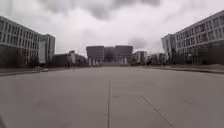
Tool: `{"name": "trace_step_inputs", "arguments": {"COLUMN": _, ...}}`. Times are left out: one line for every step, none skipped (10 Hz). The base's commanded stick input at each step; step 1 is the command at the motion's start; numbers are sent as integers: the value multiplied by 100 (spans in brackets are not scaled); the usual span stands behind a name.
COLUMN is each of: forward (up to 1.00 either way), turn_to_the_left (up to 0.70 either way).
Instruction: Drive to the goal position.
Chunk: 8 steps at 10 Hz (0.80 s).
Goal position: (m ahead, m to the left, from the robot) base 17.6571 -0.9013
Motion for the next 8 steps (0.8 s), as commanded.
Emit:
{"name": "trace_step_inputs", "arguments": {"forward": 60, "turn_to_the_left": 1}}
{"name": "trace_step_inputs", "arguments": {"forward": 60, "turn_to_the_left": 1}}
{"name": "trace_step_inputs", "arguments": {"forward": 60, "turn_to_the_left": 1}}
{"name": "trace_step_inputs", "arguments": {"forward": 60, "turn_to_the_left": 1}}
{"name": "trace_step_inputs", "arguments": {"forward": 60, "turn_to_the_left": 1}}
{"name": "trace_step_inputs", "arguments": {"forward": 60, "turn_to_the_left": 1}}
{"name": "trace_step_inputs", "arguments": {"forward": 60, "turn_to_the_left": 1}}
{"name": "trace_step_inputs", "arguments": {"forward": 60, "turn_to_the_left": 1}}
